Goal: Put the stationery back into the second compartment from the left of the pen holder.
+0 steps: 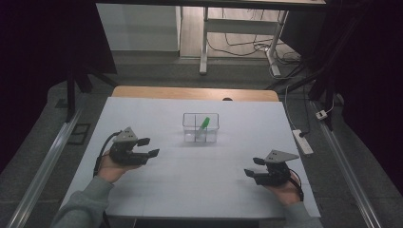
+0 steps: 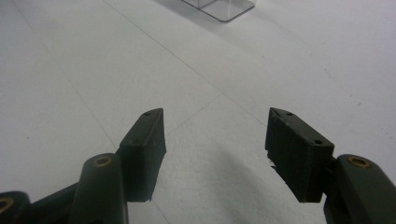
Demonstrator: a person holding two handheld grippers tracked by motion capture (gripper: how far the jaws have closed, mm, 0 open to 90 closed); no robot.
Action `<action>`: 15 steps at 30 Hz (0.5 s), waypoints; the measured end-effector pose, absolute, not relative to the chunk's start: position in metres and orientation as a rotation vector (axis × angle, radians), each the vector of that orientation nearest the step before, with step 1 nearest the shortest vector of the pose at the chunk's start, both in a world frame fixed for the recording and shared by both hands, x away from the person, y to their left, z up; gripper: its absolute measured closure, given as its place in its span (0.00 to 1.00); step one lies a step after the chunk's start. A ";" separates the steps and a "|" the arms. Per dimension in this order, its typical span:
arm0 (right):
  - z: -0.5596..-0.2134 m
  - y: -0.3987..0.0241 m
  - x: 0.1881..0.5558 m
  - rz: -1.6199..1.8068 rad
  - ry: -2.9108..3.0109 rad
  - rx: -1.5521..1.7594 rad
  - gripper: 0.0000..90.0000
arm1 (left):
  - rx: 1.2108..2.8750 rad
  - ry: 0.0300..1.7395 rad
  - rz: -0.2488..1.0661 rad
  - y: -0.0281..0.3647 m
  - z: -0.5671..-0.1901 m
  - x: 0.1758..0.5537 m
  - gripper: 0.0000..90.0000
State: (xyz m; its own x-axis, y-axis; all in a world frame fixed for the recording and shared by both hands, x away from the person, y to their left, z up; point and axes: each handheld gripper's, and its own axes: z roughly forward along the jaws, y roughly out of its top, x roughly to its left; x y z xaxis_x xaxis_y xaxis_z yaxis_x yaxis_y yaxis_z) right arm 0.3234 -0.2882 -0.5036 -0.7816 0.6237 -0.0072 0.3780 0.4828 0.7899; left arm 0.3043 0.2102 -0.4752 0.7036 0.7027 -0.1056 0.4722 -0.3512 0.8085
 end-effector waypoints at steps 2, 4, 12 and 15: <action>-0.503 -0.288 0.324 1.190 2.436 0.850 0.42 | 2.017 0.905 0.329 0.214 -0.480 0.297 0.42; -0.502 -0.288 0.324 1.199 2.436 0.849 0.42 | 2.015 0.908 0.326 0.216 -0.483 0.293 0.41; -0.499 -0.289 0.324 1.205 2.429 0.847 0.42 | 2.007 0.919 0.333 0.222 -0.493 0.284 0.39; -0.499 -0.289 0.324 1.207 2.426 0.846 0.42 | 2.006 0.923 0.332 0.223 -0.494 0.283 0.38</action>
